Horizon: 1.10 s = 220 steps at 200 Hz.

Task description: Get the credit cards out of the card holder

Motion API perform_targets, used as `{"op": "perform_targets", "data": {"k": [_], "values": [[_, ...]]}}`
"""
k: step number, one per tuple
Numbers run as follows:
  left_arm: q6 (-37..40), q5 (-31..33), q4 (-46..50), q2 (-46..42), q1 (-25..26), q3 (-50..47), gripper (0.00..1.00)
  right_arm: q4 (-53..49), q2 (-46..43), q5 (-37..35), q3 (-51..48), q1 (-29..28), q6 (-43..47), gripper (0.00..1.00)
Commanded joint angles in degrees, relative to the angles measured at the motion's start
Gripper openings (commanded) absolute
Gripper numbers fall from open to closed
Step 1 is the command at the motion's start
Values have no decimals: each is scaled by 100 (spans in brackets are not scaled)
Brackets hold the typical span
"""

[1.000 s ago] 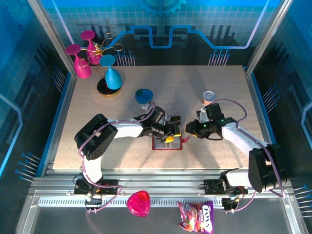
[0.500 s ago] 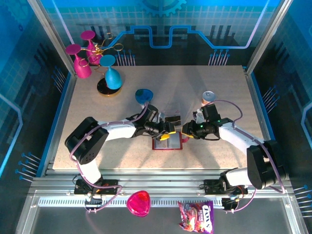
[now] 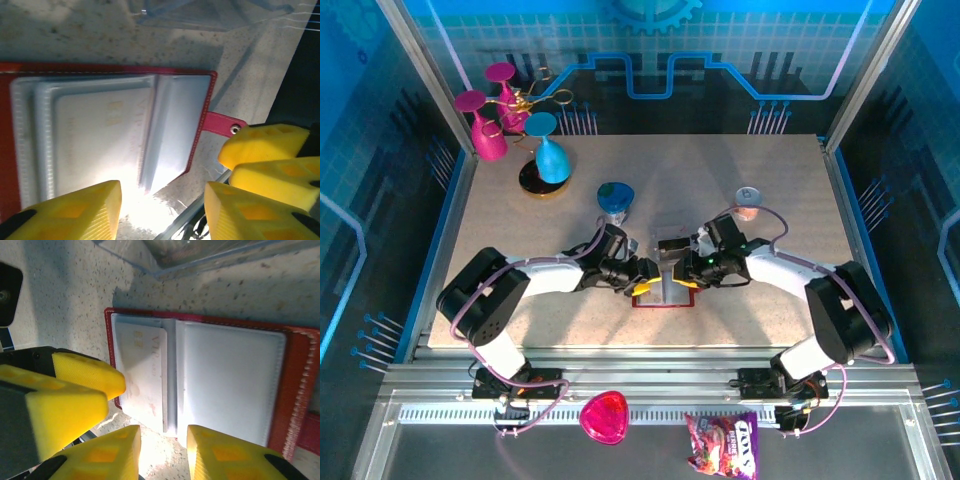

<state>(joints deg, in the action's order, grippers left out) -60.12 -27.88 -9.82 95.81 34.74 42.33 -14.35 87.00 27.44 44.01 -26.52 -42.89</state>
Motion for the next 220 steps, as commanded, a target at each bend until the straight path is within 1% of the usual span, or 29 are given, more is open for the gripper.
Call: {"op": "perform_targets", "data": {"k": [1, 50, 73, 125, 220], "values": [[-31, 49, -207, -121, -72, -166, 45, 141, 186, -28, 167, -183, -147, 29], [63, 75, -142, -124, -100, -260, 35, 383, 524, 2, 213, -418, -287, 26], [174, 182, 37, -168, -116, -279, 32, 458, 678, 13, 280, -514, -333, 24], [228, 158, 87, -150, -145, -321, 25, 561, 900, 25, 367, -630, -380, 22], [202, 151, 7, -124, -148, -392, 23, 668, 1069, 51, 368, -685, -430, 20]]}}
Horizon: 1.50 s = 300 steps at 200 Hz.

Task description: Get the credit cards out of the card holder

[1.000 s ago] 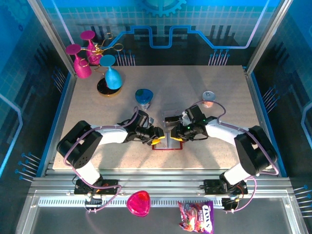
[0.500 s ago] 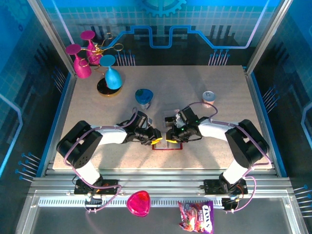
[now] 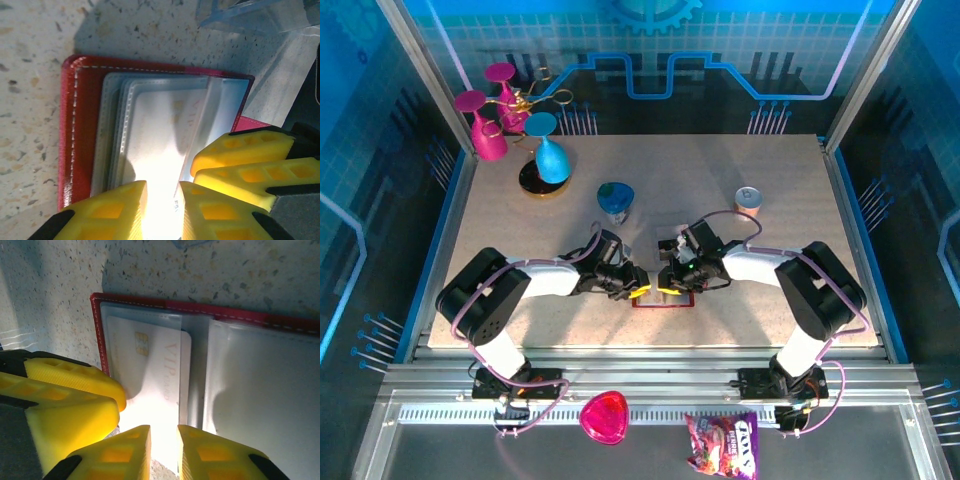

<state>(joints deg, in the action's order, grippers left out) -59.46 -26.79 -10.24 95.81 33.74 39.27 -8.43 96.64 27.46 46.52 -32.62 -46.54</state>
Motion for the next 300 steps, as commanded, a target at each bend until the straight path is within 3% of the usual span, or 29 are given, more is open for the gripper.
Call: {"op": "perform_targets", "data": {"k": [1, 86, 176, 300], "values": [[137, 42, 48, -128, -49, -86, 23, 73, 107, 49, 114, -72, -61, 20], [134, 32, 40, -95, -53, -86, 23, 113, 223, 77, 127, -86, -65, 21], [127, 31, 43, -96, -61, -77, 23, -352, 127, -203, 234, -86, 116, 30], [136, 37, 60, -98, -61, -64, 23, -757, -143, -387, 355, -86, 257, 30]]}}
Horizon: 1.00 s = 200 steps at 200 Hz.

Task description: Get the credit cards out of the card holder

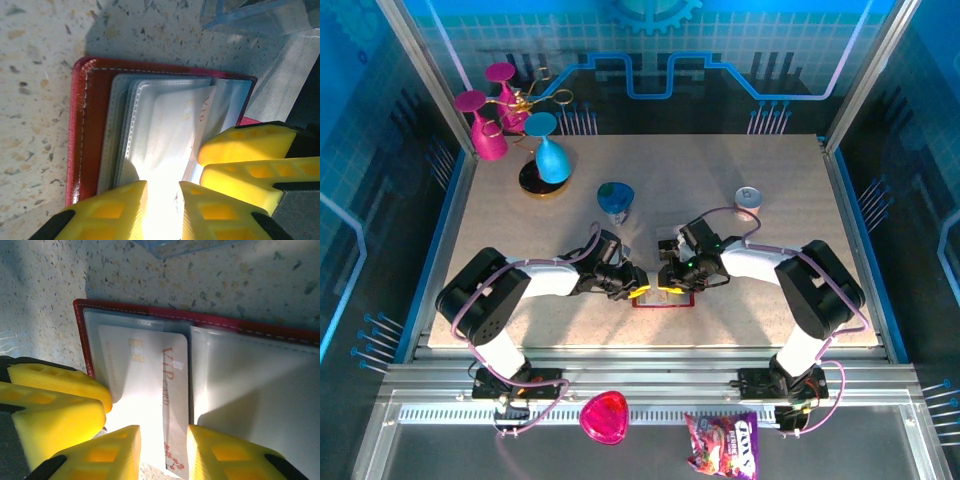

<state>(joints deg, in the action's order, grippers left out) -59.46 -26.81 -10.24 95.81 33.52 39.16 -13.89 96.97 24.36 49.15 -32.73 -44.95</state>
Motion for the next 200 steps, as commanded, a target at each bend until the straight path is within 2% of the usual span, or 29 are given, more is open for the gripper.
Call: {"op": "perform_targets", "data": {"k": [1, 64, 111, 200], "values": [[141, 41, 58, -98, -43, -51, 23, -210, -177, -78, 94, -76, 94, 30], [170, 21, 89, -90, -39, 16, 20, -204, -318, -148, 61, -47, 105, 28], [242, 44, 178, -37, -43, 59, 16, 62, -345, 40, -146, 104, 26, 23], [426, 134, 541, 8, -46, 198, 13, 653, -224, 392, -478, 355, -114, 19]]}}
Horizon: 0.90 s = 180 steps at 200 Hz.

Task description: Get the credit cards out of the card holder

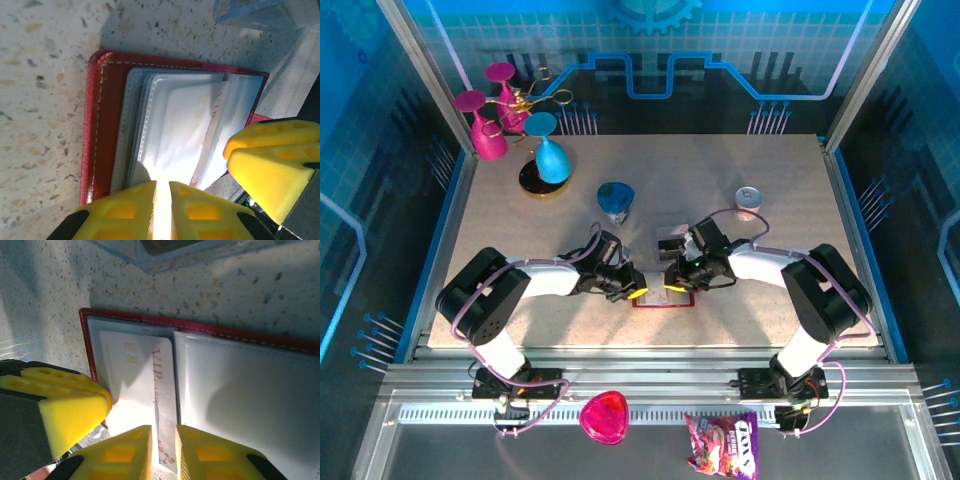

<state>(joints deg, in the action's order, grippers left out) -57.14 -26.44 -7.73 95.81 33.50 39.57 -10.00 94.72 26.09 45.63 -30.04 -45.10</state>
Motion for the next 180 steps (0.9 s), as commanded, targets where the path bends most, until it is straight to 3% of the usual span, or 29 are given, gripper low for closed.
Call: {"op": "perform_targets", "data": {"k": [1, 180], "values": [[195, 96, 290, 8, -44, 161, 13, 272, 6, 221, -134, 86, -97, 19], [338, 203, 579, 170, -39, 217, 10, 1004, 405, 739, -388, 149, -327, 18]]}}
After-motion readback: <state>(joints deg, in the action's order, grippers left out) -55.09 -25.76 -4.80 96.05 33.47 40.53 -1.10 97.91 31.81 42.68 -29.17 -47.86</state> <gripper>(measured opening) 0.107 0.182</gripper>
